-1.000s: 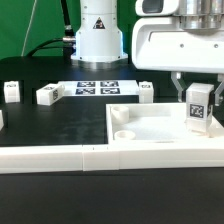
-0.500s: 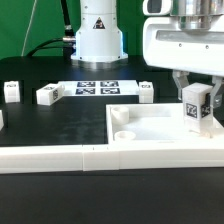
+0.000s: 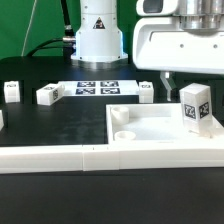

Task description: Assemble one leg

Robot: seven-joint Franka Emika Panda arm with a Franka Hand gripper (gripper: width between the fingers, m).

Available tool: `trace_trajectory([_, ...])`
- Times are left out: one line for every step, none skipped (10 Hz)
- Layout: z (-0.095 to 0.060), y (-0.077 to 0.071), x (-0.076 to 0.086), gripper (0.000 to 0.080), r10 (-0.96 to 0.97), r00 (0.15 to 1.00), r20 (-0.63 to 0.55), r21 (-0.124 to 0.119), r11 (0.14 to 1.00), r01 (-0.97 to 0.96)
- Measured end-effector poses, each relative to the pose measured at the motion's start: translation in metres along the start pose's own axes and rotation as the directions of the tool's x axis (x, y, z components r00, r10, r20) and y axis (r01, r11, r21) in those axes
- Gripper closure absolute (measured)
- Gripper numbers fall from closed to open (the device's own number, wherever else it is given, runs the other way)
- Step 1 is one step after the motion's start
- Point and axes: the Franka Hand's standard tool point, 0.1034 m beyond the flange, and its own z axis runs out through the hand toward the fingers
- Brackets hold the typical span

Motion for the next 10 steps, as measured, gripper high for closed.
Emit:
trace_trajectory([0.0,0.0002,0.0003,0.0153,-0.117,0.993,-0.001,-0.001,0.993,0.117])
trace_trajectory([-0.0003,0.0,0.0007,0.0153,-0.222,0.975,0.0,-0.002,0.975,0.222])
trace_trajectory([-0.0008,-0.0007,0.0009,0.0151,-0.324,0.946,-0.001,-0.001,0.946,0.324])
trace_trajectory([-0.0012,-0.0016,0.0006,0.0151,-0.385,0.923,-0.001,0.0,0.923,0.385])
trace_trajectory([-0.0014,-0.0018,0.0006,0.0151,-0.436,0.9,-0.001,-0.001,0.9,0.436])
trace_trajectory([-0.0014,-0.0013,0.001,0.0151,-0.527,0.85,-0.001,-0.001,0.85,0.527])
trace_trajectory([-0.0014,-0.0005,0.0016,0.0151,-0.621,0.784,-0.001,-0.001,0.784,0.621])
trace_trajectory([-0.0012,0.0002,0.002,0.0151,-0.654,0.756,-0.002,-0.002,0.756,0.654])
trace_trajectory([-0.001,0.0004,0.002,0.0178,-0.674,0.739,-0.001,-0.001,0.739,0.674])
trace_trajectory([-0.001,0.0004,0.0019,0.0178,-0.671,0.741,-0.001,-0.001,0.741,0.671])
